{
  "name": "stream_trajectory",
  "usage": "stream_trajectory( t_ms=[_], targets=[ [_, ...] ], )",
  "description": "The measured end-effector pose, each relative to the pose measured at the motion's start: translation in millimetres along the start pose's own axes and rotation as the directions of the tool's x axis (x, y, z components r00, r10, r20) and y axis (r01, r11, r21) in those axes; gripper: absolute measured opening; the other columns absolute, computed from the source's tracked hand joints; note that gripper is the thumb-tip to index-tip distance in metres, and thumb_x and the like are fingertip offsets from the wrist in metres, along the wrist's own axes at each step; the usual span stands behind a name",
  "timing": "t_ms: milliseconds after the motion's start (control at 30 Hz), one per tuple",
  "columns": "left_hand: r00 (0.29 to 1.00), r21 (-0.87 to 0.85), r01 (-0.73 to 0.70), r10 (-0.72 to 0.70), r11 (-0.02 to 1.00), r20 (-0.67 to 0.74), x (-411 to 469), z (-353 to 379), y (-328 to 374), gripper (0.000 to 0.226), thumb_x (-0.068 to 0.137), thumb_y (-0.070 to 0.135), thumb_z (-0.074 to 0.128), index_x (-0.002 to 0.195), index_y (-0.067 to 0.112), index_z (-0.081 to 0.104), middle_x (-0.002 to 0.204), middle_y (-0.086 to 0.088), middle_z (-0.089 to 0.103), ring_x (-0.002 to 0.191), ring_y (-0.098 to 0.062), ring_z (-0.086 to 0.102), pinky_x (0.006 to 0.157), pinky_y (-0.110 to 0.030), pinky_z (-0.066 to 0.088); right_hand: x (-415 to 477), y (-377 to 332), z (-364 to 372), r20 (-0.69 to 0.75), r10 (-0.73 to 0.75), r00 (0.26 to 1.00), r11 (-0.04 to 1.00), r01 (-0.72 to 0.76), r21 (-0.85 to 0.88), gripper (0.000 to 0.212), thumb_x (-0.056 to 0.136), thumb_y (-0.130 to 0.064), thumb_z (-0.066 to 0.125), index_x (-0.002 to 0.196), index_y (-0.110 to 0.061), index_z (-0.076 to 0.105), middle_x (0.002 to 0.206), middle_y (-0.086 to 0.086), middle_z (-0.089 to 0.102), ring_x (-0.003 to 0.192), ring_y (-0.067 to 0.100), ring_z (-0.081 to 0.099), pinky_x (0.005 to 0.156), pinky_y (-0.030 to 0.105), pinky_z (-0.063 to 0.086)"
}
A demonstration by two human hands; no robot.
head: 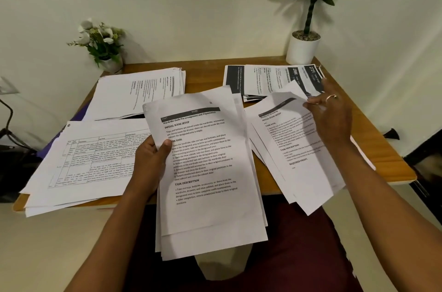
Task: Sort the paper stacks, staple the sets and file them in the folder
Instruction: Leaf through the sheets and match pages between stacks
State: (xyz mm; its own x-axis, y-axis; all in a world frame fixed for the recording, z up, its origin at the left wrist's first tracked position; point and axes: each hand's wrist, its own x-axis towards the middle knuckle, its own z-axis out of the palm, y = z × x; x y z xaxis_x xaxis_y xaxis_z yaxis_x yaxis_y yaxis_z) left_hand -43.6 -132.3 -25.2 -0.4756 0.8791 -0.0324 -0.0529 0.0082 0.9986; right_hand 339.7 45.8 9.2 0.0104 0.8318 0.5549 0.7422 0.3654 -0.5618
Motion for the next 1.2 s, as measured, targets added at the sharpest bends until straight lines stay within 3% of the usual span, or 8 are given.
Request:
stream_trajectory(
  t_ms=[200,367,633,800,933,1033,1133,1200],
  targets=[
    [1.0,-0.017,0.021,-0.021,1.0,0.0,1.3,-0.2,-1.0,0.021,0.1,0.015,0.06,0.12,0.011,0.067,0.106,0.001,0.078,0.095,-0.019,0.076,0.071,-0.027,0.061,7.3,-39.3,-13.5,0.225,0.14,0.964,0.968,-0.181,0.176,0.017,0.098,-0.027,0.066,0.107,-0.012,0.061,0.11,-0.001,0.064,0.089,-0.001,0.059,0.065,0.008,0.045],
    [0.999,-0.01,0.019,-0.019,1.0,-0.03,3.0,-0.5,-0.9,0.02,0.102,0.018,0.058,0.119,0.012,0.067,0.103,0.002,0.078,0.092,-0.017,0.076,0.069,-0.024,0.06,-7.4,-82.3,7.2,0.436,0.157,0.886,0.899,-0.31,0.308,0.017,0.1,-0.017,0.062,0.114,-0.026,0.057,0.124,0.0,0.066,0.11,0.017,0.063,0.083,0.024,0.05],
    [0.999,-0.012,0.019,-0.02,1.0,-0.031,1.8,1.4,-1.1,0.02,0.104,0.02,0.054,0.12,0.016,0.066,0.103,0.008,0.078,0.094,-0.014,0.075,0.068,-0.022,0.059,-47.7,-127.4,51.2,0.681,0.119,0.722,0.726,-0.531,0.436,0.029,0.101,-0.018,0.059,0.126,-0.034,0.058,0.109,-0.004,0.077,0.099,0.023,0.075,0.095,0.051,0.057],
    [0.999,-0.043,0.02,-0.022,0.999,-0.039,-0.8,2.1,3.0,0.019,0.106,0.02,0.051,0.119,0.02,0.065,0.102,0.007,0.078,0.09,-0.014,0.075,0.066,-0.023,0.059,-49.1,-129.5,56.5,0.603,0.147,0.784,0.862,-0.4,0.311,0.033,0.102,-0.026,0.058,0.133,-0.035,0.052,0.124,-0.006,0.07,0.115,0.021,0.066,0.104,0.05,0.051],
    [1.0,-0.108,0.023,-0.024,0.994,-0.008,-3.5,-0.4,5.9,0.023,0.107,0.021,0.046,0.125,0.024,0.06,0.11,0.006,0.076,0.098,-0.016,0.074,0.075,-0.03,0.062,-40.5,-129.8,42.9,0.421,0.104,0.901,0.915,-0.252,0.314,0.02,0.105,-0.012,0.052,0.123,-0.02,0.055,0.122,-0.002,0.064,0.107,0.013,0.058,0.088,0.017,0.048],
    [1.0,-0.131,0.023,-0.023,0.991,0.003,-8.6,3.4,12.9,0.028,0.109,0.017,0.039,0.134,0.015,0.052,0.1,0.018,0.077,0.092,-0.003,0.073,0.069,-0.017,0.058,-34.7,-125.4,37.6,0.349,0.118,0.93,0.928,-0.228,0.294,0.016,0.105,-0.011,0.051,0.117,-0.021,0.053,0.115,-0.007,0.059,0.099,0.008,0.054,0.072,-0.003,0.039],
    [1.0,-0.128,0.02,-0.02,0.992,-0.001,-9.6,6.5,14.5,0.029,0.11,0.015,0.036,0.134,0.01,0.051,0.092,0.022,0.076,0.085,0.004,0.072,0.066,-0.011,0.055,-33.1,-125.0,39.5,0.41,0.196,0.891,0.883,-0.342,0.321,0.027,0.104,-0.013,0.052,0.128,-0.024,0.054,0.127,-0.007,0.063,0.114,0.013,0.059,0.099,0.024,0.048],
    [0.999,-0.112,0.029,-0.031,0.993,-0.017,-7.0,5.5,12.9,0.03,0.11,0.017,0.039,0.135,0.01,0.053,0.096,0.015,0.077,0.087,0.002,0.072,0.068,-0.012,0.056,-39.1,-129.3,45.1,0.505,0.215,0.836,0.831,-0.428,0.355,0.031,0.102,-0.016,0.055,0.131,-0.029,0.054,0.126,-0.007,0.068,0.114,0.015,0.064,0.099,0.034,0.05]
  ],
)
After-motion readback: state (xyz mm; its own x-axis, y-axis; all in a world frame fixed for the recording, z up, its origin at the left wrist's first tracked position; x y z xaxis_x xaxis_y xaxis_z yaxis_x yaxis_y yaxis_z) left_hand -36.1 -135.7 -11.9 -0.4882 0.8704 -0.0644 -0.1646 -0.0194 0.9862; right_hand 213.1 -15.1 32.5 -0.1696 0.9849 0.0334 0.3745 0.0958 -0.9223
